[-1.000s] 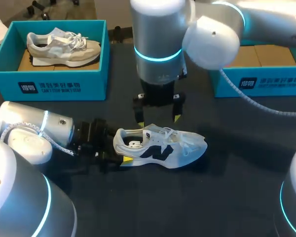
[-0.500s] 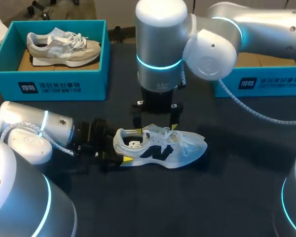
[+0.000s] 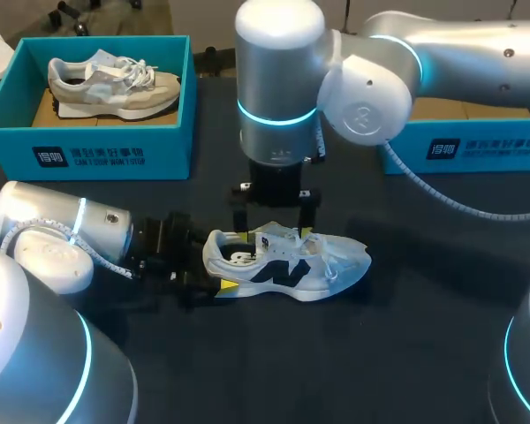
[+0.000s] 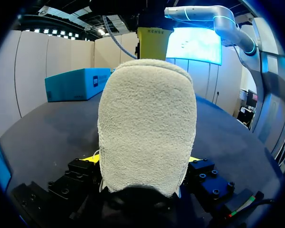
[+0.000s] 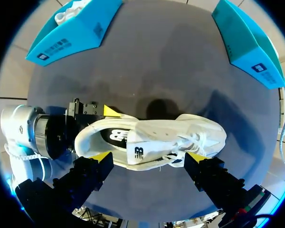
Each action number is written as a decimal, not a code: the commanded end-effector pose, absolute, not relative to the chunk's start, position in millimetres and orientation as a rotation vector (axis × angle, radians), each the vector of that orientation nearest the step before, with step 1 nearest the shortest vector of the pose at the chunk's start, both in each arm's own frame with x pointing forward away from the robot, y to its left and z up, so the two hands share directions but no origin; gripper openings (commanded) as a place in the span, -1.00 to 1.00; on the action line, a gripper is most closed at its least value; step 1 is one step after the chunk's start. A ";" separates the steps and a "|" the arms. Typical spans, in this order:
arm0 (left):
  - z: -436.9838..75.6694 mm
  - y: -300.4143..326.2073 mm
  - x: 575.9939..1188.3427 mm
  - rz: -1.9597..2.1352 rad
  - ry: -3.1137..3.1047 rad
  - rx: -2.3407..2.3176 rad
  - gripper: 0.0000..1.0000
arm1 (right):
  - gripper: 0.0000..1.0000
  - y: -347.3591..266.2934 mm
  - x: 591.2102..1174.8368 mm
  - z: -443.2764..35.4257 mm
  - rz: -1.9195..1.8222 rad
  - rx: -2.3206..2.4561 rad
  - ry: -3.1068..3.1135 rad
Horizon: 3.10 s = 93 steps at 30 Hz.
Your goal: Take the shoe out of the shoebox, open the shoe tongue, remove and reinsert the insole, then place the shoe into the shoebox
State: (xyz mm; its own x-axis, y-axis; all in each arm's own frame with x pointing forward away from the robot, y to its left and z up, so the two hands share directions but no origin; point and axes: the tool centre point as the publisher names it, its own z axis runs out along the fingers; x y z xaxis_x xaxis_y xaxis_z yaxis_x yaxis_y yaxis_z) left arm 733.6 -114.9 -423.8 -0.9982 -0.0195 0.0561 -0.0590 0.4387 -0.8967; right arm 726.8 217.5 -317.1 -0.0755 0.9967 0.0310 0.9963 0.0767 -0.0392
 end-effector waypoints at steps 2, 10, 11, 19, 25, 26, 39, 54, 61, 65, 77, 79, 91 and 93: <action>-429.0 -113.8 738.2 1.640 -2.636 0.072 -1.00 | 1.00 218.3 726.4 -317.8 0.012 -2.104 -2.267; -429.0 -113.8 738.2 1.640 -2.636 0.072 -1.00 | 1.00 224.0 728.0 -323.3 0.020 -2.172 -2.261; -429.0 -113.8 738.2 1.640 -2.636 0.072 -1.00 | 1.00 225.6 728.1 -323.0 0.056 -2.183 -2.262; -429.0 -113.8 738.2 1.640 -2.636 0.072 -1.00 | 1.00 230.9 729.4 -326.2 0.095 -2.294 -2.234; -429.0 -113.8 738.2 1.640 -2.636 0.072 -1.00 | 1.00 235.4 731.6 -337.1 0.153 -2.369 -2.205; -429.0 -113.8 738.2 1.640 -2.636 0.072 -1.00 | 1.00 235.9 731.8 -338.5 0.180 -2.386 -2.192; -429.0 -113.8 738.2 1.640 -2.636 0.072 -1.00 | 1.00 230.8 722.4 -355.3 0.322 -2.487 -2.131; -429.0 -113.8 738.2 1.640 -2.636 0.072 -1.00 | 1.00 218.6 720.0 -359.3 0.470 -2.482 -2.286; -429.0 -113.8 738.2 1.640 -2.636 0.072 -1.00 | 0.62 210.7 722.6 -352.6 0.529 -2.500 -2.278; -429.0 -113.8 738.2 1.640 -2.636 0.072 -1.00 | -0.09 207.1 723.6 -347.7 0.540 -2.503 -2.275; -429.0 -113.8 738.2 1.640 -2.636 0.072 -1.00 | -0.50 198.2 720.4 -332.8 0.558 -2.543 -2.238; -429.0 -113.8 738.2 1.640 -2.636 0.072 -1.00 | -0.57 195.7 719.0 -331.7 0.554 -2.552 -2.227; -429.0 -113.8 738.2 1.640 -2.636 0.072 -1.00 | -1.00 166.4 714.8 -321.0 0.555 -2.631 -2.160; -429.0 -113.8 738.2 1.640 -2.636 0.072 -1.00 | -1.00 159.3 714.6 -319.4 0.554 -2.641 -2.152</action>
State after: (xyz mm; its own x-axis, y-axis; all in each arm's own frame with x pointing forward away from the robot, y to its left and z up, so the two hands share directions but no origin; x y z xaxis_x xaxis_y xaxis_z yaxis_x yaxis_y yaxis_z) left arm 733.6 -115.0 -423.7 -0.9982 -0.0194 0.0561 -0.0589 0.4388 -0.8967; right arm 722.2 169.3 -323.1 0.0742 0.8914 -0.4471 0.9953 -0.0945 -0.0232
